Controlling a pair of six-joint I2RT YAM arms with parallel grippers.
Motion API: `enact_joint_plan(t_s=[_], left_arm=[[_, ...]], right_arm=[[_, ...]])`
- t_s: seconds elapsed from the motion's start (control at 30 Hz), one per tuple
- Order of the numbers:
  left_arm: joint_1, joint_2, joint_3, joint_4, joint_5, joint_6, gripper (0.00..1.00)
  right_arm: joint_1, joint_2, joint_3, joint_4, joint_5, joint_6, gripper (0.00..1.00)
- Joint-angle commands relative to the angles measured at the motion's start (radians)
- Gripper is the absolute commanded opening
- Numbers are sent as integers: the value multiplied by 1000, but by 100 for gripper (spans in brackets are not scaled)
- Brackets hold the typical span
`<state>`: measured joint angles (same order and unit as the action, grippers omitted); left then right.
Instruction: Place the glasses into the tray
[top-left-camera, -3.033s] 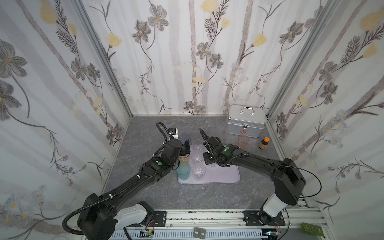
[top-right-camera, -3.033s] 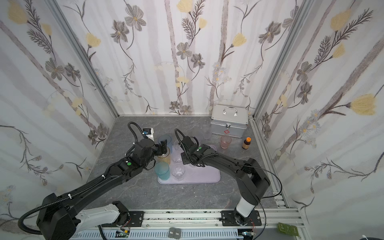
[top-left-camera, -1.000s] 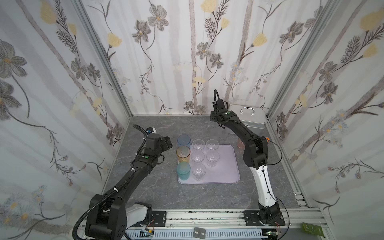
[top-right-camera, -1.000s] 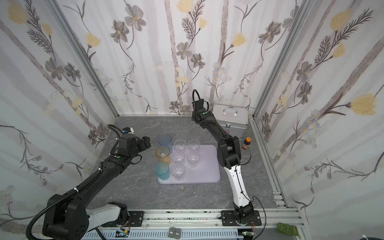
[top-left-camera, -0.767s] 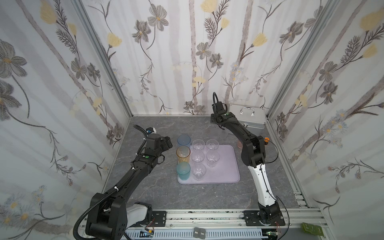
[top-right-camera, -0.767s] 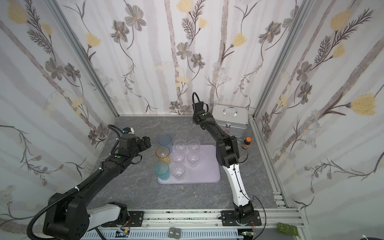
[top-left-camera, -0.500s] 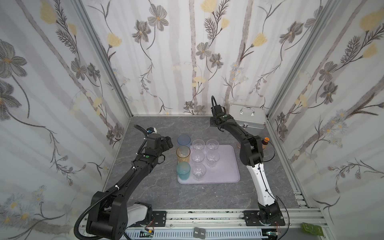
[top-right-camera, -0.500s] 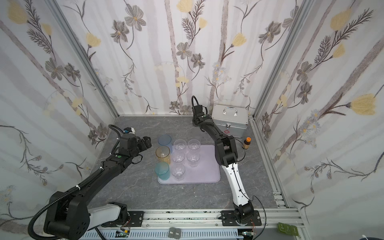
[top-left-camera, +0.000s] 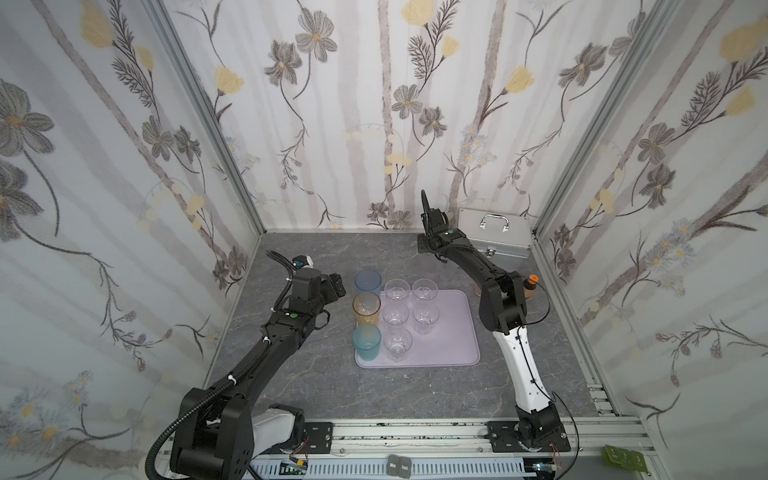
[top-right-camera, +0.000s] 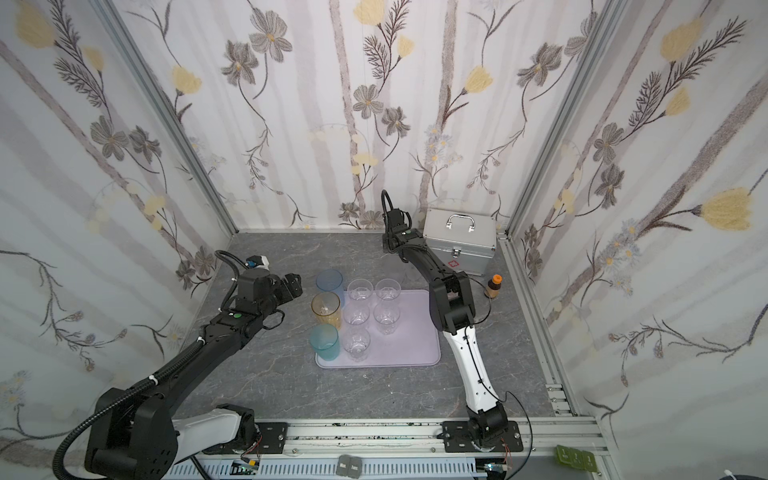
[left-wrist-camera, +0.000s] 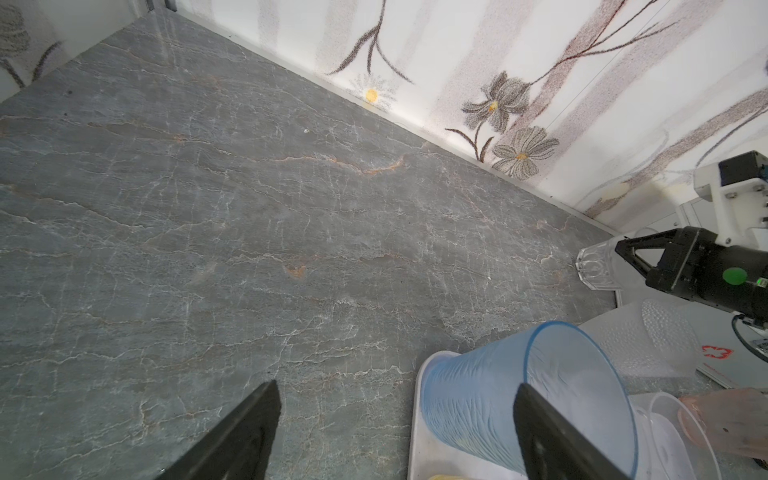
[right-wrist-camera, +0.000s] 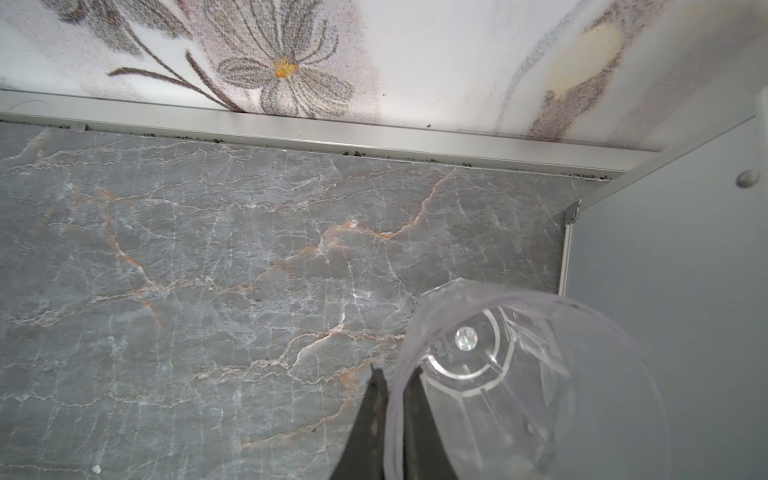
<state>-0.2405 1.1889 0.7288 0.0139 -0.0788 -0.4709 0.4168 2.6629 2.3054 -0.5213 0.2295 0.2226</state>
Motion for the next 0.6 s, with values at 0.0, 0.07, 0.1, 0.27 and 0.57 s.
enact_joint_plan(t_s=[0.0, 0.07, 0.1, 0.27, 0.57], left_arm=[[0, -22, 0, 29, -17, -8, 90], [0, -35, 4, 29, -25, -2, 90], [-1, -40, 7, 28, -32, 2, 89], [-20, -80, 13, 25, -68, 14, 88], [-179, -138, 101, -48, -241, 92, 88]], right_arm=[[9, -51, 8, 34, -13, -37, 7], [27, -85, 7, 45, -8, -54, 6], [33, -100, 8, 48, -4, -61, 6], [70, -176, 3, 44, 10, -66, 4], [128, -340, -27, -56, 36, -23, 3]])
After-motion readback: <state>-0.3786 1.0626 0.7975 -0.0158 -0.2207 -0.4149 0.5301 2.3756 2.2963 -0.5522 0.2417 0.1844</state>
